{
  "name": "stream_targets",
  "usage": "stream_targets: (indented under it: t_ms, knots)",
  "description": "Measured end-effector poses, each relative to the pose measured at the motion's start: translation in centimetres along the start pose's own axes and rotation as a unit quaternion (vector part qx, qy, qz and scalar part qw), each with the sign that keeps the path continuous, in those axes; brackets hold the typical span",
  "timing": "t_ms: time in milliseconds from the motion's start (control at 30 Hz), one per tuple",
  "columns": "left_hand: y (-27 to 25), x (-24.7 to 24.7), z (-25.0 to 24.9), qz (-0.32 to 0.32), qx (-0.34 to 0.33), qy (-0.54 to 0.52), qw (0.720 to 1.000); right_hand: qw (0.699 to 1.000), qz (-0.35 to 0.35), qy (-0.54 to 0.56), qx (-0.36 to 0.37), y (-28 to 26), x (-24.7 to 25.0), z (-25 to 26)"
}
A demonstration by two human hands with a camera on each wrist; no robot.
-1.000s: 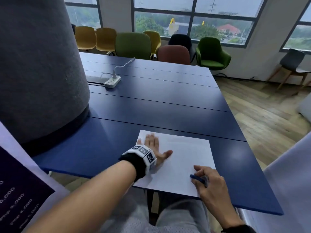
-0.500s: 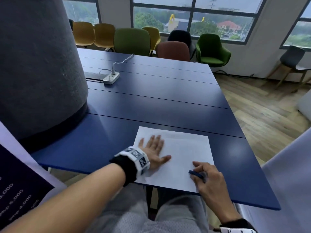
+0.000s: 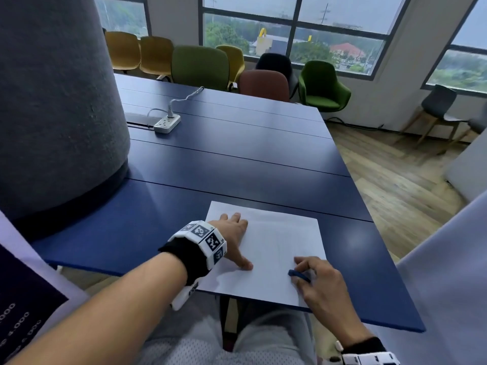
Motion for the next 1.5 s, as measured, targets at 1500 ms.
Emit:
stream_targets:
  t_ms: [1500]
  knots:
    - [2.2,-0.1,0.6,0.006,0.005,0.054,0.999,0.927,0.258,-0.235,0.137,11.5,-5.9,9.3]
Point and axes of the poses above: each hand's wrist, its own y-axis towards the middle knuckle, its own x-axis out of the back of the hand, z = x × y, the point moved 9 cm from there along y, towards the middle knuckle, and after that the axes turned 11 degrees about -x, right-handed, at the moved point
